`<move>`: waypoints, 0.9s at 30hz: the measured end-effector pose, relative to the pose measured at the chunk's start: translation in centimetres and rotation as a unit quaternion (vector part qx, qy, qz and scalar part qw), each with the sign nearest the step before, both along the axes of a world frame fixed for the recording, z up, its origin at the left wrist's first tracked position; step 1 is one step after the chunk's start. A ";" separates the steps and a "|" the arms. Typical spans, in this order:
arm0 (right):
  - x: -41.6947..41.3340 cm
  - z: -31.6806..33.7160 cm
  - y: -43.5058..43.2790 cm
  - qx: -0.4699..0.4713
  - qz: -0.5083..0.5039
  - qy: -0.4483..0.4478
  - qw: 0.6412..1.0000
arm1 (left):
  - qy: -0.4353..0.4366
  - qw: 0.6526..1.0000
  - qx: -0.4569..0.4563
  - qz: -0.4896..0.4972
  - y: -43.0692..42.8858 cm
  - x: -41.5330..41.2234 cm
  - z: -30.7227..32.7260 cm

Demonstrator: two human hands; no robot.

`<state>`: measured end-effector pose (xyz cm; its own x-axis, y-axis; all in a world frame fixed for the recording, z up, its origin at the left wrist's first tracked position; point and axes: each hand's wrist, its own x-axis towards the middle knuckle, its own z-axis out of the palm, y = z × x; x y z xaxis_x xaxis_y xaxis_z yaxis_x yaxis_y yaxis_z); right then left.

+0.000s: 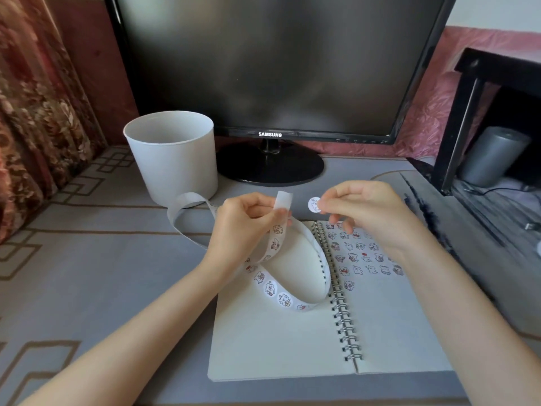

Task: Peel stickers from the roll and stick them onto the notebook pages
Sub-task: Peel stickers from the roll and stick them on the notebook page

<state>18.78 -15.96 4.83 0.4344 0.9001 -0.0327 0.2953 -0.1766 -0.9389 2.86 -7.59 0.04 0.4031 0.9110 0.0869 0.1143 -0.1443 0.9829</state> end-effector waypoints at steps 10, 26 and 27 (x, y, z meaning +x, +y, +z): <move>2.0 -2.9 -6.6 -0.081 -0.040 0.015 0.996 | -0.017 0.998 -0.051 -0.032 -1.1 0.4 0.1; 2.1 -4.4 -7.9 -0.108 -0.068 0.000 0.992 | -0.015 0.997 -0.060 -0.039 -1.4 0.5 -0.3; 2.1 -4.5 -7.9 -0.107 -0.070 -0.001 0.992 | -0.015 0.997 -0.060 -0.039 -1.4 0.5 -0.3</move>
<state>20.88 -23.86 0.31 0.5550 0.8035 -0.2151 0.2555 -0.4108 -0.8752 3.39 -9.00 -0.24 0.4725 0.8813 -0.0073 0.0772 -0.0331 0.9965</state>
